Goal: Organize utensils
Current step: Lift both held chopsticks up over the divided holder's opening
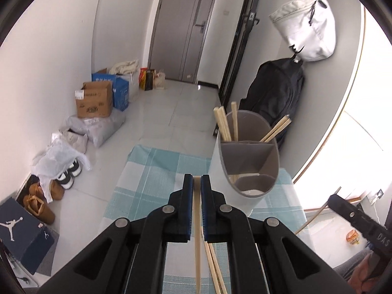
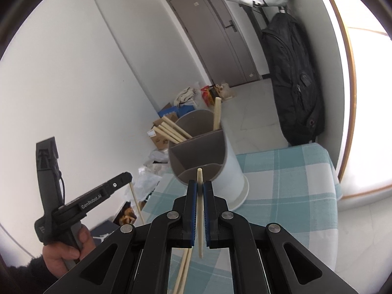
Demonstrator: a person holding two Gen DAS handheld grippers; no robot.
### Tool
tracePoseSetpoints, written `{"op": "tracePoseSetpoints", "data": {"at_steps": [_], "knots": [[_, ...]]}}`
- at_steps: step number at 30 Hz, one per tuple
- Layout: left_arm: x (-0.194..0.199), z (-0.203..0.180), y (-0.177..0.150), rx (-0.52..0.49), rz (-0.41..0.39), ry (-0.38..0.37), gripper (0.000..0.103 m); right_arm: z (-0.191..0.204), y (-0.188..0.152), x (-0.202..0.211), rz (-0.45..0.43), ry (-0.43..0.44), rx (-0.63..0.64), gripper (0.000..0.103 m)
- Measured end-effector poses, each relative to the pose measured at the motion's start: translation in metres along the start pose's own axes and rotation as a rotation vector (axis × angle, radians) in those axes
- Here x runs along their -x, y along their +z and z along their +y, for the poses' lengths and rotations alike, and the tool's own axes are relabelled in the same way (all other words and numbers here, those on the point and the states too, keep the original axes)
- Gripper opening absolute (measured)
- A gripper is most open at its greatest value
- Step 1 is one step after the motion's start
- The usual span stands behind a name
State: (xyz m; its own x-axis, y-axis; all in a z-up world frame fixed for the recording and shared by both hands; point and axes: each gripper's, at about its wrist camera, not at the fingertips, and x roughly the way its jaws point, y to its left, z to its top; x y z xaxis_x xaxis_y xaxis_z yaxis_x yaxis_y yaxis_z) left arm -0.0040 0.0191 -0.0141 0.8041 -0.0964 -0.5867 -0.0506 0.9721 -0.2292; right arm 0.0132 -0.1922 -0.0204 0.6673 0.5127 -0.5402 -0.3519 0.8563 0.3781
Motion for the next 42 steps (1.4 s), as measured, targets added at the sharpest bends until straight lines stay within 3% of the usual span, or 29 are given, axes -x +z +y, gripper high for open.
{"op": "tracePoseSetpoints", "data": {"at_steps": [10,16,26,32,42], "knots": [[0.012,-0.005,0.008,-0.027,-0.011,-0.036,0.002,0.021,0.008,0.004,-0.019,-0.003,0.046,0.005],[0.023,-0.014,0.022,-0.043,-0.014,-0.062,0.002,0.025,0.03,0.014,-0.049,0.001,0.046,0.004],[0.042,-0.029,0.072,-0.032,-0.032,-0.104,0.002,0.032,0.093,0.032,-0.116,0.003,0.055,0.005],[0.057,-0.034,0.116,-0.007,-0.095,-0.125,0.002,0.034,0.136,0.034,-0.156,-0.002,0.071,0.004],[0.036,-0.046,0.159,0.001,-0.157,-0.141,0.002,0.041,0.192,0.005,-0.187,-0.021,0.124,0.004]]}}
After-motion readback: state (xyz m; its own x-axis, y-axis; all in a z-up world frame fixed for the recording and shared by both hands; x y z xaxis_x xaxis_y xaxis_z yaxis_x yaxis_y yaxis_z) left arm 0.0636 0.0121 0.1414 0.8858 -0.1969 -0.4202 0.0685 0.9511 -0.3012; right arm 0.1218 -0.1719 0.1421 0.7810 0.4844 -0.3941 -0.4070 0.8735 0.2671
